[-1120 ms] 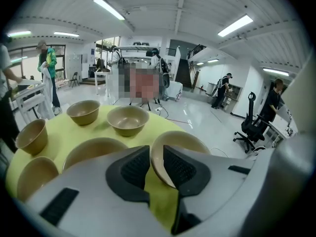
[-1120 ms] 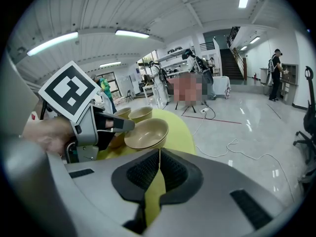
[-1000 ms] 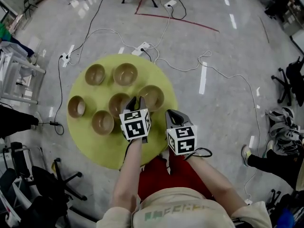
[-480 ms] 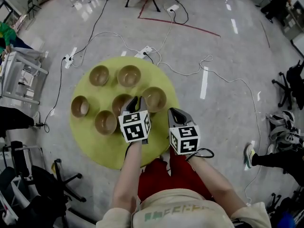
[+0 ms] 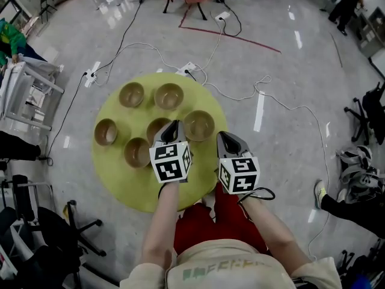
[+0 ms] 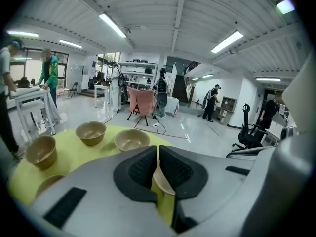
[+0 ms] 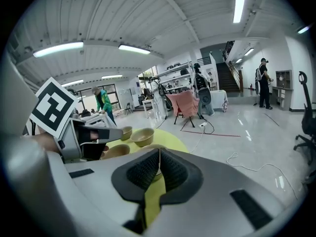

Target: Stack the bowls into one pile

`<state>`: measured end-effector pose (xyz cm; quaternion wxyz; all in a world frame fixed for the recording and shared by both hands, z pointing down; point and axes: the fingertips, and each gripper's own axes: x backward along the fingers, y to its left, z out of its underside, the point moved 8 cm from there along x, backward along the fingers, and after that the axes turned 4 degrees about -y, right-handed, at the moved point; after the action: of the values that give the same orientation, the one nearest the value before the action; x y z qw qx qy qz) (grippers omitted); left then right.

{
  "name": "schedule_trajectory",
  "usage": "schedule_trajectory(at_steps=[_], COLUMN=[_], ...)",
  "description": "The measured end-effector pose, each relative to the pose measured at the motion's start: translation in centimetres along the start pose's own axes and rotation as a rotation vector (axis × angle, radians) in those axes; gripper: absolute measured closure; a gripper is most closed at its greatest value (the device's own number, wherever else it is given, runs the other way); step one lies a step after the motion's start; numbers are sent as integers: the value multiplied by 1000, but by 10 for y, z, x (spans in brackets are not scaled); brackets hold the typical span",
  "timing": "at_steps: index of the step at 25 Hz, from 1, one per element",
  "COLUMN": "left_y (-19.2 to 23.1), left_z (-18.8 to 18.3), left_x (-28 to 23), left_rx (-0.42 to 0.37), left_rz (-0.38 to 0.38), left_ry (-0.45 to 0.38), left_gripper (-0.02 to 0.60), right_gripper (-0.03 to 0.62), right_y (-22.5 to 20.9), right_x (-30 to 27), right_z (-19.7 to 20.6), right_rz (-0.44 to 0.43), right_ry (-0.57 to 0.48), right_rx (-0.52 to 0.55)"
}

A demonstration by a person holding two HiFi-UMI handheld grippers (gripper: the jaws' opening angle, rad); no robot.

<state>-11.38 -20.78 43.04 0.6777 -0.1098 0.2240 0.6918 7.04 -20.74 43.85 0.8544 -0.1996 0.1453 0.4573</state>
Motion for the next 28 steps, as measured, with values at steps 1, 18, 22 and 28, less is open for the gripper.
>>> schedule_trajectory(at_steps=[1, 18, 22, 28], left_y=[1, 6, 6, 9], left_z=[-2, -20, -19, -15], left_x=[3, 62, 77, 98], left_rx=[1, 1, -8, -33], left_rz=[1, 34, 43, 67], left_ry=[-9, -132, -148, -161], left_gripper=[546, 558, 558, 558], right_gripper=[557, 557, 557, 557], right_y=[1, 22, 31, 47], right_x=[1, 40, 50, 69], right_z=[-2, -31, -30, -27], right_rz=[-1, 3, 5, 20], right_ry=[-7, -131, -147, -178], right_rx=[1, 27, 34, 47])
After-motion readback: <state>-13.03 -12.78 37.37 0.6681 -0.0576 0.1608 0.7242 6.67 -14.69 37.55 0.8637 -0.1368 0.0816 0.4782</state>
